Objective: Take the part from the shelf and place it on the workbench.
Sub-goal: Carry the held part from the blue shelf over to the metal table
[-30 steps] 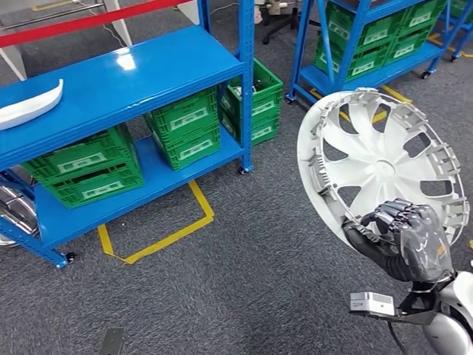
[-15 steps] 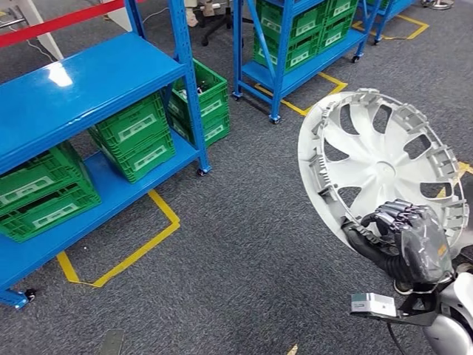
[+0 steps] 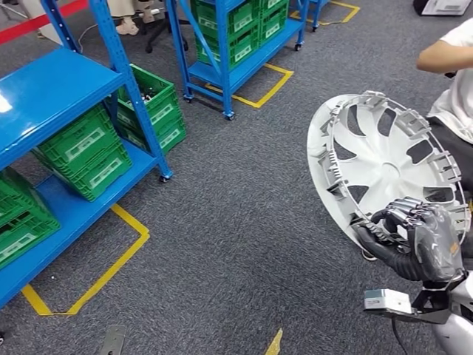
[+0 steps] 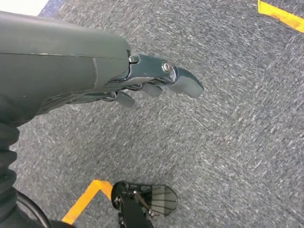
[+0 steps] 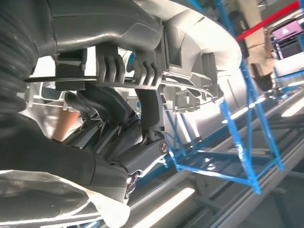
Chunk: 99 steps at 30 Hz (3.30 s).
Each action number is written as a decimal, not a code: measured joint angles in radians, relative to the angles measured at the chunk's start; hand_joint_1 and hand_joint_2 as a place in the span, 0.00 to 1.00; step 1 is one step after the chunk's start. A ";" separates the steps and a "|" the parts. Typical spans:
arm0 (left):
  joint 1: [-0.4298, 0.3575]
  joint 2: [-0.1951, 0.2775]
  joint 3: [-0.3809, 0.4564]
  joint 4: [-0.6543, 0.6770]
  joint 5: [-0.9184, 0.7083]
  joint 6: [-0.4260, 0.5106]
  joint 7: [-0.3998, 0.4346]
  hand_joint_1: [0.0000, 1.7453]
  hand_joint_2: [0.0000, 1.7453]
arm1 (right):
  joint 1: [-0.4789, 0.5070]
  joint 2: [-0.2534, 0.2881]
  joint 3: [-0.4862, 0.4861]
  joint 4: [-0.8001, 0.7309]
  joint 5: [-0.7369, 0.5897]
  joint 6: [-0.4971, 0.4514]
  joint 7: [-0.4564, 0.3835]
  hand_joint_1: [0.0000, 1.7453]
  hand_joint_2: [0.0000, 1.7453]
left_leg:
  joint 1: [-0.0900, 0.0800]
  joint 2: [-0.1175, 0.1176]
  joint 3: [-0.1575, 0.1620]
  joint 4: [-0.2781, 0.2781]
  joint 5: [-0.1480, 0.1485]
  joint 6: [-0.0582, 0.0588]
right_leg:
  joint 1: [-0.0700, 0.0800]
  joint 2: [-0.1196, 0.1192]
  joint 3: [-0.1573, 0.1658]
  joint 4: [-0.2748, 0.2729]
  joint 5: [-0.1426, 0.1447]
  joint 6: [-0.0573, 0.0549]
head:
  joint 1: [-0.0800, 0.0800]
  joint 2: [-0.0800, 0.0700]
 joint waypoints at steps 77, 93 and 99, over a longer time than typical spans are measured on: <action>-0.001 -0.014 0.016 0.003 -0.027 0.014 -0.022 0.00 1.00 | 0.035 0.154 -0.050 -0.014 -0.102 -0.099 -0.061 1.00 1.00 | -0.005 -0.174 -0.034 0.005 0.022 0.030 | -0.005 0.186 -0.024 -0.001 0.011 0.003 | -0.009 0.000; -0.008 -0.018 0.058 0.003 -0.010 0.026 -0.054 0.00 1.00 | 0.041 0.182 -0.066 -0.018 -0.083 -0.116 -0.063 1.00 1.00 | -0.014 0.021 -0.012 -0.003 0.005 0.008 | 0.007 -0.020 0.008 -0.009 -0.008 -0.002 | -0.004 0.000; -0.004 -0.019 0.062 0.003 -0.010 0.026 -0.054 0.00 1.00 | 0.036 0.193 -0.068 -0.014 -0.075 -0.119 -0.063 1.00 1.00 | -0.004 -0.094 -0.135 0.284 -0.132 -0.005 | 0.006 0.063 0.009 -0.011 -0.003 -0.025 | -0.013 0.000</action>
